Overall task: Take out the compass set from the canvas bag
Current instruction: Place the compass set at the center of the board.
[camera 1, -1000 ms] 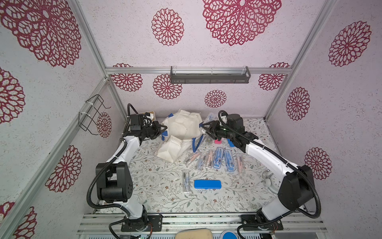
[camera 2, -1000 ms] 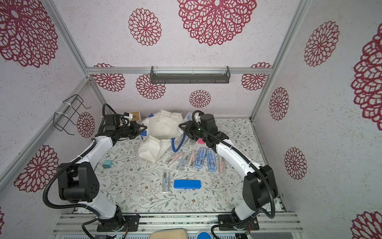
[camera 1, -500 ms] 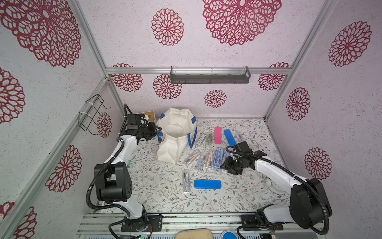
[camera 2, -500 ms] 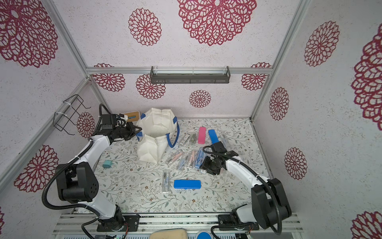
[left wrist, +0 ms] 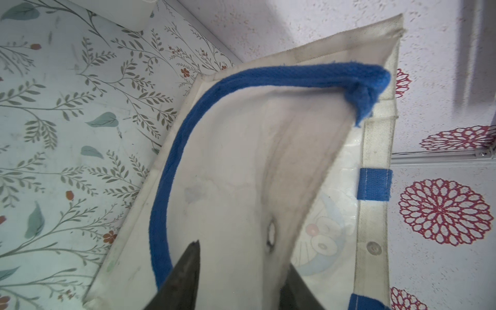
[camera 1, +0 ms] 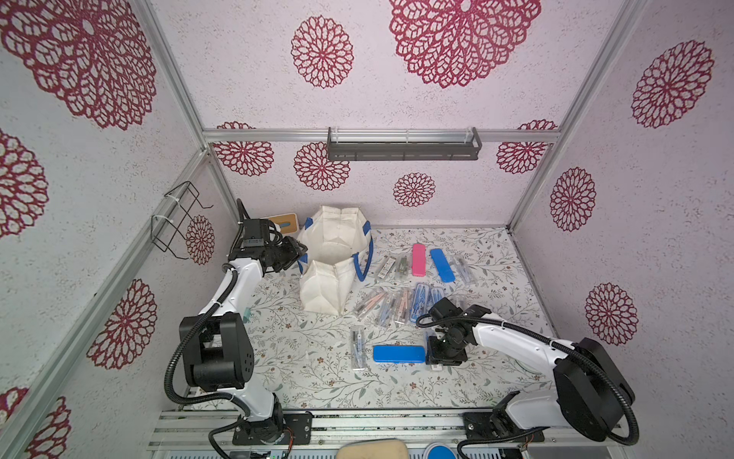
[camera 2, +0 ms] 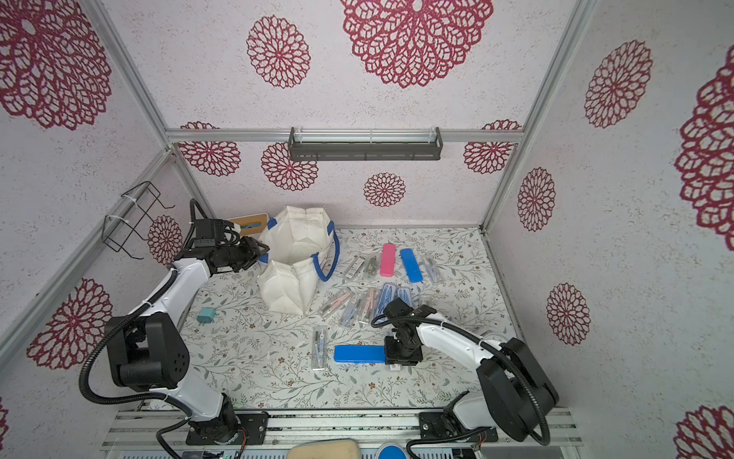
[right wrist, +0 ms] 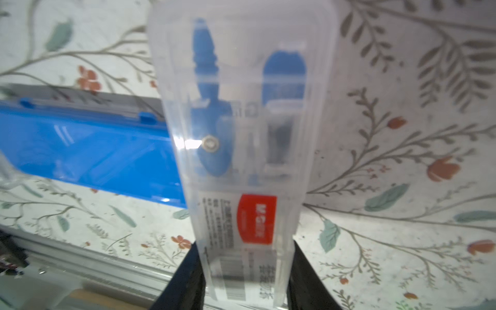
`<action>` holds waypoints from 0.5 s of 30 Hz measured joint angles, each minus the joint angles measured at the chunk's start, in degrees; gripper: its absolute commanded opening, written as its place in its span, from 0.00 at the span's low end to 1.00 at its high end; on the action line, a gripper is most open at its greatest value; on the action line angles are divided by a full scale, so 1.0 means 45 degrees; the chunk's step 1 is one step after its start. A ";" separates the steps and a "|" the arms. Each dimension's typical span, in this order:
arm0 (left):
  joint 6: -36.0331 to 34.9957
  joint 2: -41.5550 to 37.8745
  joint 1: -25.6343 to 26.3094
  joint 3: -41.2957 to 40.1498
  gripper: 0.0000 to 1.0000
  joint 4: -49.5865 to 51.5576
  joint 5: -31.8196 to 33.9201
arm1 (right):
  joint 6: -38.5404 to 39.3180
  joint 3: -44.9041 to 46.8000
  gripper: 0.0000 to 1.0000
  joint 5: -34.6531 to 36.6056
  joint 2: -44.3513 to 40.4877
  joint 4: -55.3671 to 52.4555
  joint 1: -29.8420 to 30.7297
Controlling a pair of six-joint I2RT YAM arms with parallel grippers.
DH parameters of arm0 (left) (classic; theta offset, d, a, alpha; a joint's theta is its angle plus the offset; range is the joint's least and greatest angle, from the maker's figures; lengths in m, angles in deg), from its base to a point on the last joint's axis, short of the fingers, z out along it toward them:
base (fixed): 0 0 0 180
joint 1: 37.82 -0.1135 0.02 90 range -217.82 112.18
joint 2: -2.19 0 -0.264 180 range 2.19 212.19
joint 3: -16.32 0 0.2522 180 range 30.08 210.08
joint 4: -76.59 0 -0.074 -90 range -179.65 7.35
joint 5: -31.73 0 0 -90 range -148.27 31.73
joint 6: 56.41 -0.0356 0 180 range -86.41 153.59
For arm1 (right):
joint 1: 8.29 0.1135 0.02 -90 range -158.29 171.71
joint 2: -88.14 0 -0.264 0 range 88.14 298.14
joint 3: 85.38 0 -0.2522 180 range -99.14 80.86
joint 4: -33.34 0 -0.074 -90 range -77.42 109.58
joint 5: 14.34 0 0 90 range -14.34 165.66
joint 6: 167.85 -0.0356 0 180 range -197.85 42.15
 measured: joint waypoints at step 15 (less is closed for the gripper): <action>-0.0563 -0.3997 0.0000 -0.1268 0.97 0.0631 0.2045 | 0.0452 -0.0733 0.85 0.1991 0.0636 -0.0811 0.0000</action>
